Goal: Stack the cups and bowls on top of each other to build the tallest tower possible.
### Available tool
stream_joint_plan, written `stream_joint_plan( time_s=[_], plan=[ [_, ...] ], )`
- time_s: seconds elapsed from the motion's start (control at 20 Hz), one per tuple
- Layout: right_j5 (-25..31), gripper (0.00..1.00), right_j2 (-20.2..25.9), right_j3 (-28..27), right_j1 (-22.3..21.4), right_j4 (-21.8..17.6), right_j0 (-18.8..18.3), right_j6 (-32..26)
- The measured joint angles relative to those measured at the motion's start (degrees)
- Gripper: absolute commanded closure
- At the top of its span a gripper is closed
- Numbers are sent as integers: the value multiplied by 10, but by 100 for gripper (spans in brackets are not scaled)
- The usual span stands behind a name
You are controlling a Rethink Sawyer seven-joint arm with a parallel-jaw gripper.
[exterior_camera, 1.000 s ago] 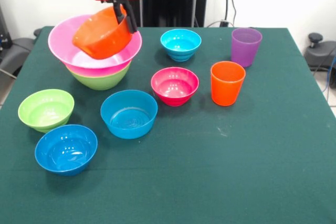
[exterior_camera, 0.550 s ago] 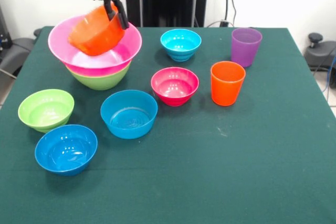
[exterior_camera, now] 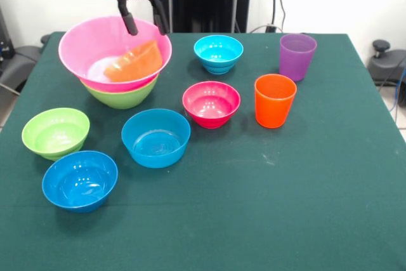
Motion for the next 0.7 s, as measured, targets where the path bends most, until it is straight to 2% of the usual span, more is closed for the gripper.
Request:
stream_joint_plan(
  time_s=[0.7],
  plan=[
    [0,0,4,1,6,0,1,0]
  ],
)
